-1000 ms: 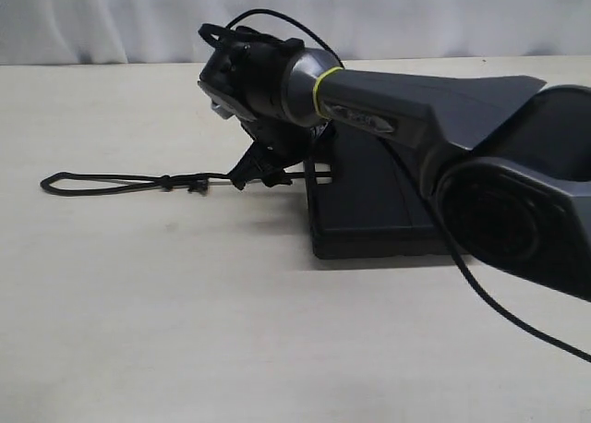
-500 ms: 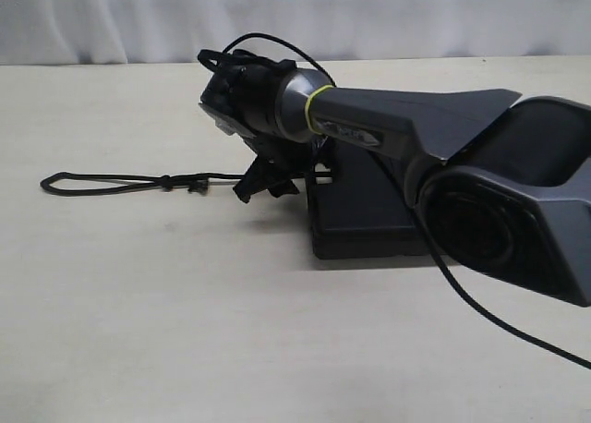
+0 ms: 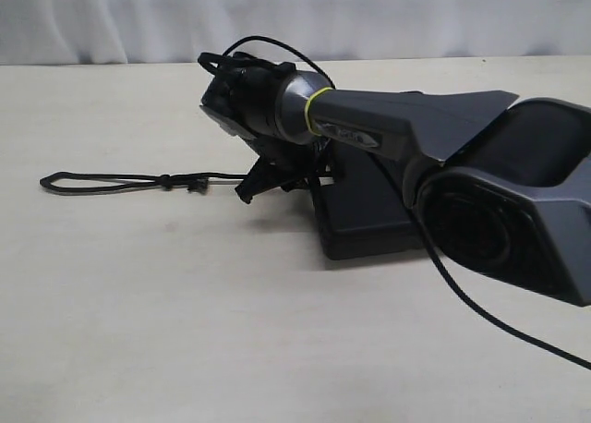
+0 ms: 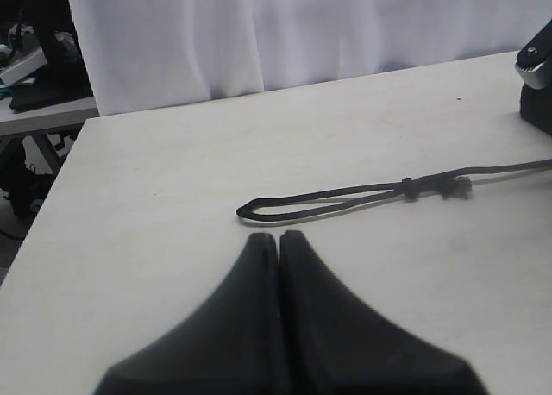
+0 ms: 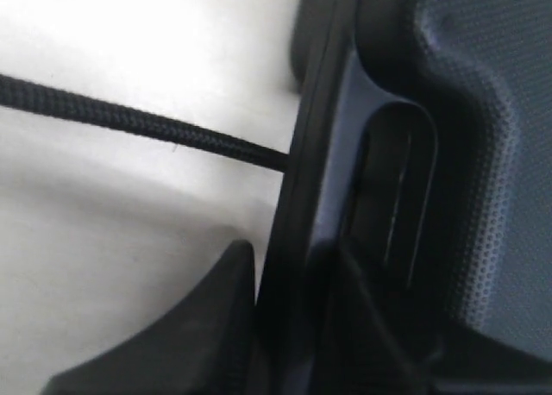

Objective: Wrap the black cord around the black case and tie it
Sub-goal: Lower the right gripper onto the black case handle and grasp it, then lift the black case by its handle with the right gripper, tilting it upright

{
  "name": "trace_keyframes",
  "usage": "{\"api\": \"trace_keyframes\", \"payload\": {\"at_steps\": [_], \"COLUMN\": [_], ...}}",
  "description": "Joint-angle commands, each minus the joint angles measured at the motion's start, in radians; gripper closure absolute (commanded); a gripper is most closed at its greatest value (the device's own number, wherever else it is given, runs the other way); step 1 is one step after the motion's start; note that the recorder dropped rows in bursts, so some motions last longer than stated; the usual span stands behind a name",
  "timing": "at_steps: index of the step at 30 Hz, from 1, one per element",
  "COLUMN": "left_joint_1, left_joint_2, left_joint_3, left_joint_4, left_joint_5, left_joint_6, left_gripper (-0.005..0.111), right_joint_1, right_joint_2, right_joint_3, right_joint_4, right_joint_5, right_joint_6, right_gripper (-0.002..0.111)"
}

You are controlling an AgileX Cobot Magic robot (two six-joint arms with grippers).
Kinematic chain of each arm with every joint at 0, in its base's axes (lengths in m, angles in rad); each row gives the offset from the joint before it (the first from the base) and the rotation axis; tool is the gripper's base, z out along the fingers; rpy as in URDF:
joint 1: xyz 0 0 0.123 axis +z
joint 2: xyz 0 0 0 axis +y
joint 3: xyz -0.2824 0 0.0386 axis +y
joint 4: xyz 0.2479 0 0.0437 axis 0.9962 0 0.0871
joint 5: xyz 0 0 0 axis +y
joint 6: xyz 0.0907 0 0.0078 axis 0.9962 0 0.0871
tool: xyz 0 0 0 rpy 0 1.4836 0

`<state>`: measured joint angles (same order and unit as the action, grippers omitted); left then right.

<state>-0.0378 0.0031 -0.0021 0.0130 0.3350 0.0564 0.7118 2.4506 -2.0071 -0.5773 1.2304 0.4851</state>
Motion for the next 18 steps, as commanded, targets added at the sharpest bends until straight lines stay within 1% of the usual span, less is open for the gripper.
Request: {"api": "trace_keyframes", "payload": {"at_steps": [1,18], "left_joint_1": [-0.008,-0.008], "left_joint_2": [-0.003,-0.003], "left_joint_3": [0.002,0.002], "left_joint_4": [-0.007,-0.007], "left_joint_5": [-0.012,-0.012], "left_joint_6": [0.002,0.002], "left_gripper": [0.107,0.107], "right_joint_1": [0.0,0.0], "right_joint_2": [-0.018,-0.225], "right_joint_3": [-0.005,-0.005], "right_joint_4": [-0.007,0.02], "right_joint_5": [-0.009,-0.009], "right_joint_6": [-0.02,-0.058], "right_gripper": [0.104,0.104]}}
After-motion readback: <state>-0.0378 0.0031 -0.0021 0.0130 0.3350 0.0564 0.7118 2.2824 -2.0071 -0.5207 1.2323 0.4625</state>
